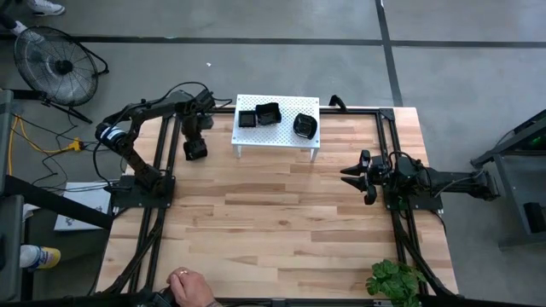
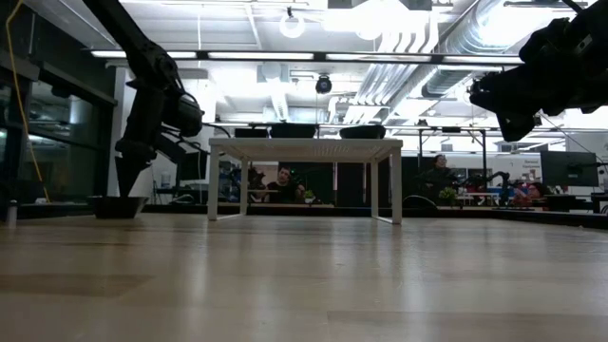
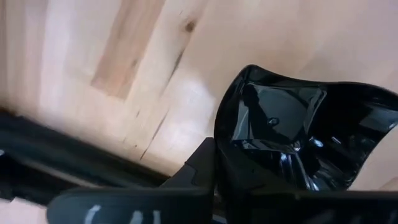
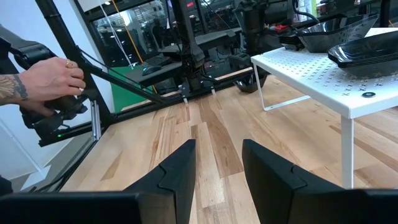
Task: Pick & Place Mini shaped plates
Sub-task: Stack the distorted square plate on top of the other distorted square plates on the shelf
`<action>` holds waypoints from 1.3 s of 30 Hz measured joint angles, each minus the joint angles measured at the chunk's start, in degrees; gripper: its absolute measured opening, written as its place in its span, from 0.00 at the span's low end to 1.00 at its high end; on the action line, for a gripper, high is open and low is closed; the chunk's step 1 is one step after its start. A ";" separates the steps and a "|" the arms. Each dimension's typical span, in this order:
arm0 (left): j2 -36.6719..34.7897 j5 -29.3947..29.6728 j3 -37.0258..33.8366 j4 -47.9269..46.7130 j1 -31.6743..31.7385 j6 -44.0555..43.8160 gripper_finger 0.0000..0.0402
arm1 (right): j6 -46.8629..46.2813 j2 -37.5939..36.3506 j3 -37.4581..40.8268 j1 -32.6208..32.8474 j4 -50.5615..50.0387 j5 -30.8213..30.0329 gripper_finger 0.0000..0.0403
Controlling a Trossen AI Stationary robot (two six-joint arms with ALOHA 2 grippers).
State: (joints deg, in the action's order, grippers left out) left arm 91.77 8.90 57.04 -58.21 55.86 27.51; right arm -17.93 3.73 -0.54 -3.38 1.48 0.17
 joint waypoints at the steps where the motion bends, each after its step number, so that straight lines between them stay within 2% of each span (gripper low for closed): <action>1: 0.00 -0.85 0.00 0.01 0.00 0.56 0.03 | 0.00 0.00 0.00 0.02 0.00 -0.01 0.31; 12: 0.00 -1.97 0.00 -0.30 0.00 2.27 0.36 | 0.00 0.00 0.01 0.01 0.00 0.01 0.31; 15: 0.00 -2.11 -0.15 -0.16 0.00 2.70 0.40 | 0.00 0.00 0.01 0.01 0.01 0.00 0.31; 21: 0.04 -3.93 -3.53 3.16 0.00 2.63 0.40 | 0.00 0.00 0.00 0.01 0.01 0.00 0.31; 26: 0.04 -2.99 -3.45 3.19 0.00 2.42 0.35 | 0.00 0.00 0.00 0.02 -0.01 -0.01 0.31; 35: 0.04 -2.97 -3.37 3.19 0.00 2.27 0.04 | 0.00 0.00 0.02 0.01 0.00 -0.01 0.31; 39: 0.02 -2.97 -3.37 3.19 0.00 2.27 0.03 | 0.00 0.00 0.00 0.02 0.01 -0.01 0.31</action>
State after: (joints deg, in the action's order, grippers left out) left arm 91.79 5.93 53.67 -55.03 55.86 29.78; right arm -17.93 3.73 -0.54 -3.36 1.50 0.16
